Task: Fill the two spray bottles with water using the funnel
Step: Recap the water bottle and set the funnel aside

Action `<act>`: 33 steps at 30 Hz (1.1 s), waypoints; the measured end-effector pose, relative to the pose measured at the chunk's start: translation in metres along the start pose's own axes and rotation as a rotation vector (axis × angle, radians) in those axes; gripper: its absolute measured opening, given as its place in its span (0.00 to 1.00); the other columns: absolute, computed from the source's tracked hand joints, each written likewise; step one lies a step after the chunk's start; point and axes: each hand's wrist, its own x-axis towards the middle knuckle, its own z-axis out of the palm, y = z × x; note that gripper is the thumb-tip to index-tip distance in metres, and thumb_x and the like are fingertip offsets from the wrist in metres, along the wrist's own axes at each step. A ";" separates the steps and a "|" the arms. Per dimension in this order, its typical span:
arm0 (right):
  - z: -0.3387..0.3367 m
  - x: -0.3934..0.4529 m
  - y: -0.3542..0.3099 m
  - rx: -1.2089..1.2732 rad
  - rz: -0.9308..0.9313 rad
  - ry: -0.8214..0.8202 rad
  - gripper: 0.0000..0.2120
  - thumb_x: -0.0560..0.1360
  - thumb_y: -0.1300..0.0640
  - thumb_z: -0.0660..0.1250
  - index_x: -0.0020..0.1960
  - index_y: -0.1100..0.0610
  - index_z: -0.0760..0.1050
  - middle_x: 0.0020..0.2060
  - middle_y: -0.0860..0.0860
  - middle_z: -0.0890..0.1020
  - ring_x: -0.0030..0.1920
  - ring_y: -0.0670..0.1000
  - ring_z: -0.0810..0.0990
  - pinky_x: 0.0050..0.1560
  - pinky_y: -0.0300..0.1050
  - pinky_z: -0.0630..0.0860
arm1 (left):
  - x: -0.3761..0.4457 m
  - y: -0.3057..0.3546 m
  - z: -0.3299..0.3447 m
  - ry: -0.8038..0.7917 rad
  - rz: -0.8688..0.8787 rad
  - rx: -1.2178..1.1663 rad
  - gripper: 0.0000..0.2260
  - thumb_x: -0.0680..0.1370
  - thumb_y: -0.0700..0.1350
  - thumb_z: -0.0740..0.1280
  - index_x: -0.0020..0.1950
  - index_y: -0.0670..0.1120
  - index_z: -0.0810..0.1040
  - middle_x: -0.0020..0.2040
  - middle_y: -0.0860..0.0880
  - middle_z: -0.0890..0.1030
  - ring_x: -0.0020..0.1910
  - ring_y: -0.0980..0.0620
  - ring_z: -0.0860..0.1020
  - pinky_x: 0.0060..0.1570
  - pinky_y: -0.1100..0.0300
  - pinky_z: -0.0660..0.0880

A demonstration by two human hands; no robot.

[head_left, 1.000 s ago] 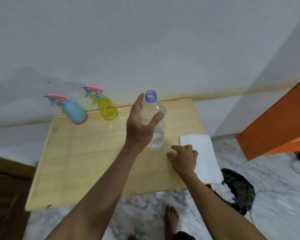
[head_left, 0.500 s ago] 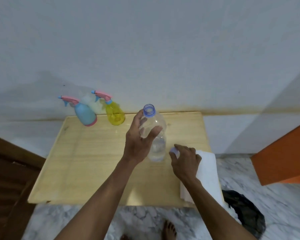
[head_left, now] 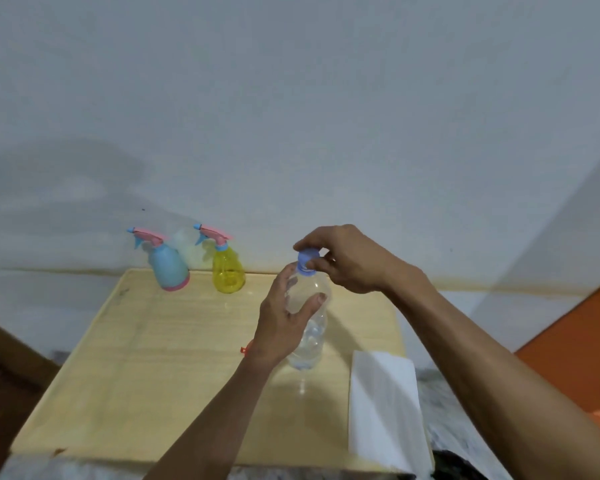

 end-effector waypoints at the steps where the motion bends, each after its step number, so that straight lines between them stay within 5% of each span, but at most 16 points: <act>1: 0.001 0.001 -0.002 -0.021 0.005 -0.017 0.16 0.82 0.59 0.65 0.69 0.54 0.77 0.66 0.50 0.80 0.61 0.50 0.78 0.61 0.41 0.73 | 0.000 0.000 0.000 0.001 -0.003 0.000 0.31 0.74 0.55 0.74 0.74 0.57 0.66 0.70 0.59 0.74 0.69 0.64 0.70 0.70 0.52 0.69; 8: 0.002 0.007 -0.008 -0.143 0.021 -0.080 0.19 0.81 0.64 0.64 0.70 0.54 0.76 0.67 0.50 0.78 0.65 0.52 0.75 0.59 0.43 0.74 | 0.003 -0.002 -0.001 0.006 -0.001 0.023 0.31 0.73 0.57 0.74 0.74 0.56 0.66 0.69 0.59 0.75 0.69 0.64 0.71 0.70 0.54 0.70; 14: 0.007 0.007 -0.016 -0.243 0.057 -0.071 0.14 0.82 0.57 0.65 0.67 0.56 0.75 0.61 0.53 0.77 0.61 0.54 0.76 0.56 0.48 0.75 | 0.001 0.002 -0.001 0.002 0.001 0.009 0.31 0.74 0.55 0.75 0.74 0.56 0.67 0.68 0.57 0.76 0.69 0.63 0.71 0.70 0.55 0.69; 18: 0.005 0.012 -0.022 -0.329 0.060 -0.135 0.12 0.78 0.66 0.66 0.60 0.60 0.79 0.56 0.55 0.80 0.53 0.58 0.82 0.50 0.56 0.81 | -0.001 0.003 -0.001 0.013 0.001 0.024 0.31 0.74 0.54 0.74 0.74 0.57 0.67 0.68 0.59 0.75 0.69 0.63 0.71 0.69 0.56 0.70; 24: -0.007 0.013 -0.029 -0.349 0.033 -0.197 0.20 0.77 0.72 0.62 0.65 0.57 0.77 0.59 0.55 0.78 0.53 0.58 0.81 0.45 0.50 0.78 | 0.002 0.003 -0.002 0.004 -0.007 0.024 0.30 0.74 0.54 0.74 0.73 0.57 0.68 0.69 0.59 0.75 0.69 0.63 0.71 0.70 0.53 0.70; 29: -0.006 0.017 -0.032 -0.380 0.101 -0.158 0.04 0.78 0.63 0.68 0.53 0.60 0.79 0.51 0.56 0.79 0.44 0.59 0.82 0.39 0.50 0.78 | 0.001 0.003 -0.002 0.013 -0.014 0.007 0.30 0.73 0.53 0.75 0.73 0.58 0.68 0.66 0.61 0.76 0.68 0.65 0.71 0.70 0.52 0.70; 33: -0.007 0.019 -0.033 -0.376 0.101 -0.158 0.08 0.78 0.61 0.69 0.57 0.59 0.79 0.52 0.56 0.79 0.44 0.58 0.82 0.43 0.52 0.81 | 0.002 0.004 -0.002 0.021 -0.012 0.010 0.32 0.73 0.53 0.76 0.74 0.56 0.67 0.68 0.59 0.76 0.68 0.64 0.72 0.70 0.51 0.70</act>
